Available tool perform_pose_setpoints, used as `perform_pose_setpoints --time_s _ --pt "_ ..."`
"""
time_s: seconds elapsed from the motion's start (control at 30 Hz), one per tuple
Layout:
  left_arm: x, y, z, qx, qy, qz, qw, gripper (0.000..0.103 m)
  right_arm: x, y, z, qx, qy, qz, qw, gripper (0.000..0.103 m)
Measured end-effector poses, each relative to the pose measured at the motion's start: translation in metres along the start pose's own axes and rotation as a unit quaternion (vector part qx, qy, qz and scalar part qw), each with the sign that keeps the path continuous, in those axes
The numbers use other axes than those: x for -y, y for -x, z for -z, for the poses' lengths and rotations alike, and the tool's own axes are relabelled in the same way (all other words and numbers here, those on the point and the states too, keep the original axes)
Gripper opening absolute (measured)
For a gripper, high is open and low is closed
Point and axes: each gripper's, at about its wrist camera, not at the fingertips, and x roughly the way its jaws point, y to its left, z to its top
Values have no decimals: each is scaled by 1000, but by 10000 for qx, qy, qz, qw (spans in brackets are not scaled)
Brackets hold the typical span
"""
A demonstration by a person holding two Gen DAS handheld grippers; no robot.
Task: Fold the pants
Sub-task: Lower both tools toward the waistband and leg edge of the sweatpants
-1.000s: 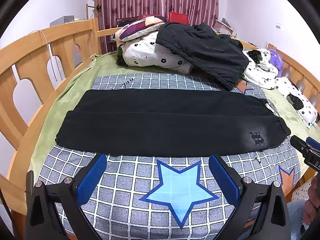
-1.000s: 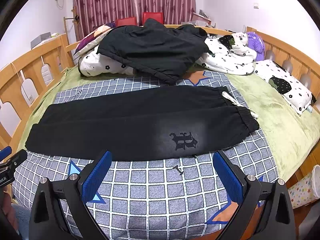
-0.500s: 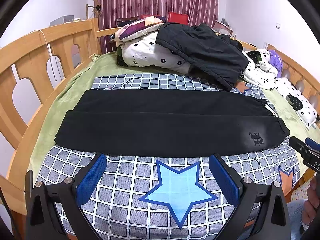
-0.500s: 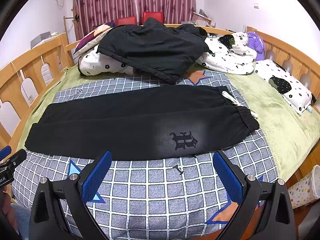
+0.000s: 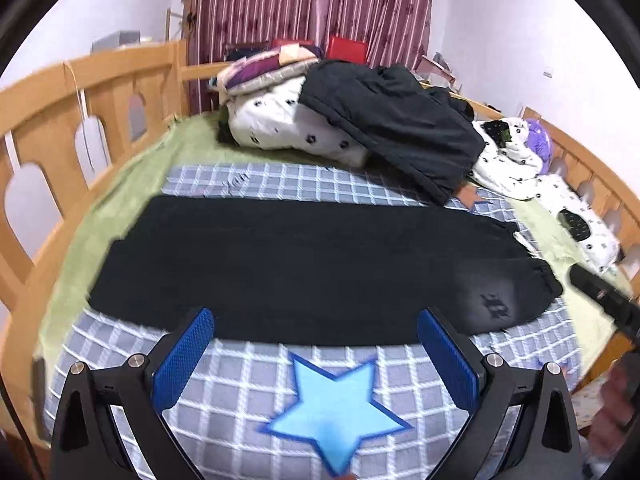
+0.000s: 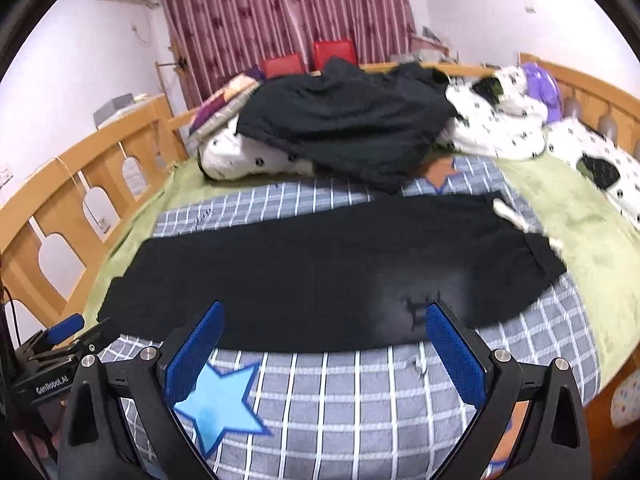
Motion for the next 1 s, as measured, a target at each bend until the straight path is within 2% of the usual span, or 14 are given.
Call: perform_pose_setpoints --time_s 0.1,0.27,0.37,0.57,0.7,0.73,0.87,1.0 --pt "-16 -5 -10 27 47 -124 9999 102 10 -2 -18 160 135 222 9995 100" --pt "-53 -40 -15 -322 264 -103 9991 102 43 -26 -32 236 337 677 9969 100" --pt "-75 -72 -7 -640 287 -322 9970 102 67 -51 -29 -27 230 763 9968 99" --pt "-120 -129 18 -1271 633 -360 9892 102 108 -120 8 -763 246 1010 9916 91" --pt "-141 -163 43 -1643 787 -428 9823 102 129 -151 38 -1261 33 999 9870 80" --pt "-144 -168 48 -1704 812 -419 9811 102 134 -157 47 -1323 -18 975 9864 76" --pt "-152 -187 71 -1888 912 -422 9769 102 148 -165 69 -1320 -209 974 9862 75" --pt "-150 -185 82 -1775 886 -471 9790 102 159 -167 86 -1380 -450 1078 9835 75"
